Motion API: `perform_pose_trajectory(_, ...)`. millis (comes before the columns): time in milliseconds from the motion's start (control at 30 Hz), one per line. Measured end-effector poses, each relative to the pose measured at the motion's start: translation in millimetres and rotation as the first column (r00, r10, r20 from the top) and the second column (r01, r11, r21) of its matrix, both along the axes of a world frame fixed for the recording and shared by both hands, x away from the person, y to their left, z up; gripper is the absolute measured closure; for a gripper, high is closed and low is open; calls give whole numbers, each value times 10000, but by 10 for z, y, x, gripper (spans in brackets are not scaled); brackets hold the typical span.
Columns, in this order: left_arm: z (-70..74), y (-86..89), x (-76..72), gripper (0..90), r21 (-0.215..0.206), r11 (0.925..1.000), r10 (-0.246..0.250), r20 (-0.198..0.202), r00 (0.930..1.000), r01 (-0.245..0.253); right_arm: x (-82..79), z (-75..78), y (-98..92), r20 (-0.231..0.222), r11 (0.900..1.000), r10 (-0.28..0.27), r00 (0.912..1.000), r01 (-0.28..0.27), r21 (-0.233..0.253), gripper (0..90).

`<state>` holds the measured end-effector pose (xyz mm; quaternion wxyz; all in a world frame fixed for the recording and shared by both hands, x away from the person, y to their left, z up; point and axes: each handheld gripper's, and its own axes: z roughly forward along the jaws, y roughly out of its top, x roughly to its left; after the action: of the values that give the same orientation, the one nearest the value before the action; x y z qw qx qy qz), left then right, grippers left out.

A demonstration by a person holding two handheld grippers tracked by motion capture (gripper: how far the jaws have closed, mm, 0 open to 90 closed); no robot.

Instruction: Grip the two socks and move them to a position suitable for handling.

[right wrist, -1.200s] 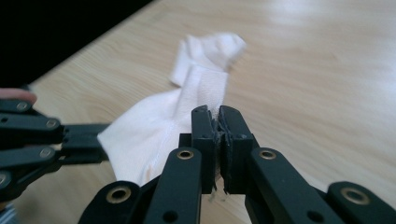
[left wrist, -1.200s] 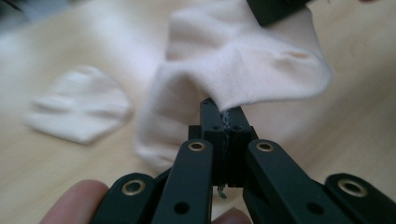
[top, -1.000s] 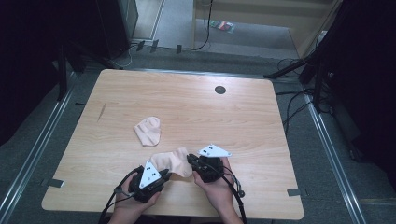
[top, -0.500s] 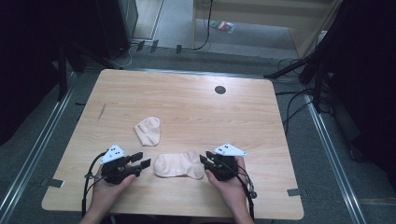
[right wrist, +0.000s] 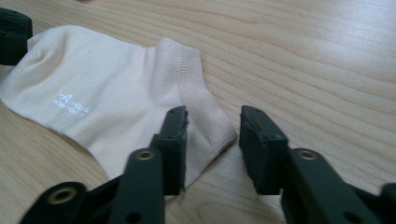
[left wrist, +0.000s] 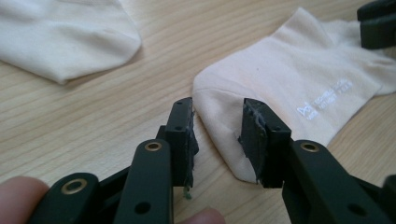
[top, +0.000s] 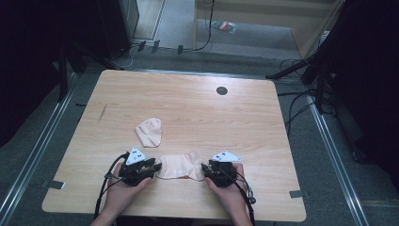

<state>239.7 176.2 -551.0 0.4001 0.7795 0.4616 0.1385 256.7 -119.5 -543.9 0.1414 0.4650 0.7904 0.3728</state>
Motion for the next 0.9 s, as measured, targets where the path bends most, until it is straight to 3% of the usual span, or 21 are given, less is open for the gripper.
perform_pose_trajectory(33, -5, -10, -2, 647, 71, 10000, -47, 41, 10000, 47, 0, 0, 0, 0, 10000, 0, 10000, 0, 0, 670)
perform_pose_trajectory(67, -6, -28, -7, 674, 108, 9999, -112, 64, 9999, 111, -8, -2, 17, 86, 9999, 42, 10000, -41, -133, 752)
perform_pose_trajectory(100, -6, -28, -7, 696, 108, 9999, -112, 64, 9999, 111, -8, -2, 17, 86, 9999, 42, 10000, -41, -133, 752)
perform_pose_trajectory(133, -4, -38, -10, 725, 258, 9996, -113, 118, 9999, 110, -12, -2, 31, 8, 9999, 123, 9999, -123, -88, 819)
perform_pose_trajectory(200, -5, -46, -16, 761, 345, 9993, -134, 178, 9998, 127, -12, -1, 33, -45, 9999, 158, 9999, -158, -58, 834)
perform_pose_trajectory(267, 8, -48, -33, 884, 485, 9983, -332, 246, 9991, 320, -12, 5, 39, -121, 9994, 332, 9994, -332, 5, 853)
perform_pose_trajectory(467, 104, 25, -94, 895, 136, 9990, -423, 486, 9979, 417, -58, 132, 8, 56, 9977, 481, 9988, -483, 469, 858)
perform_pose_trajectory(733, 189, 85, -268, 895, 120, 9983, -575, 487, 9972, 570, -189, 301, -74, 62, 9955, 592, 9982, -595, 734, 858)
perform_pose_trajectory(900, 146, 69, -314, 894, 222, 9970, -749, 334, 9966, 742, -267, 266, -134, -89, 9960, 602, 9981, -595, 666, 859)
